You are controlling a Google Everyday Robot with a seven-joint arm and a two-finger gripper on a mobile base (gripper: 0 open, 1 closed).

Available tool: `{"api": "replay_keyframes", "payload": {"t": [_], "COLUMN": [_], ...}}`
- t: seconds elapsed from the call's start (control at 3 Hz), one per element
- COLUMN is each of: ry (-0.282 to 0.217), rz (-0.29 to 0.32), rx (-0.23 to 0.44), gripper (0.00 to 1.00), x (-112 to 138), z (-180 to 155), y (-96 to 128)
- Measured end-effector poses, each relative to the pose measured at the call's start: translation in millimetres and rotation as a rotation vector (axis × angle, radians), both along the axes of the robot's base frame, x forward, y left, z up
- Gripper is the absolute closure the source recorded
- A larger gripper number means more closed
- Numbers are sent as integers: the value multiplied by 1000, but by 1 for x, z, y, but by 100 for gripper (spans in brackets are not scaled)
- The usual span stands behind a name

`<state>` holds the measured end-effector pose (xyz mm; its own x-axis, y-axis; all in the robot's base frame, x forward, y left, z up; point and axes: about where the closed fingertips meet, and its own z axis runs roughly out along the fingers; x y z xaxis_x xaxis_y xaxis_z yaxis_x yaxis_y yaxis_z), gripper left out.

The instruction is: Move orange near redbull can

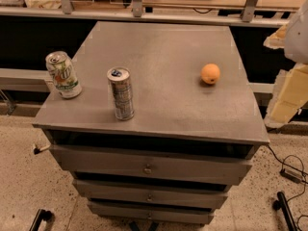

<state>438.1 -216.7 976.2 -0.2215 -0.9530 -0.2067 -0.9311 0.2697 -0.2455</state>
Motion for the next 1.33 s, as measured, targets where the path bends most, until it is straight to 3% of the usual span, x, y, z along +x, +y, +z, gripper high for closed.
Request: {"api": "replay_keyframes", "payload": {"t": [0.33,1.33], "ry": [0,44], "rz": [0,4], "rx": [0,91], "gripper": [0,0], "x": [0,84], "z": [0,-33], "y": [0,-18]}}
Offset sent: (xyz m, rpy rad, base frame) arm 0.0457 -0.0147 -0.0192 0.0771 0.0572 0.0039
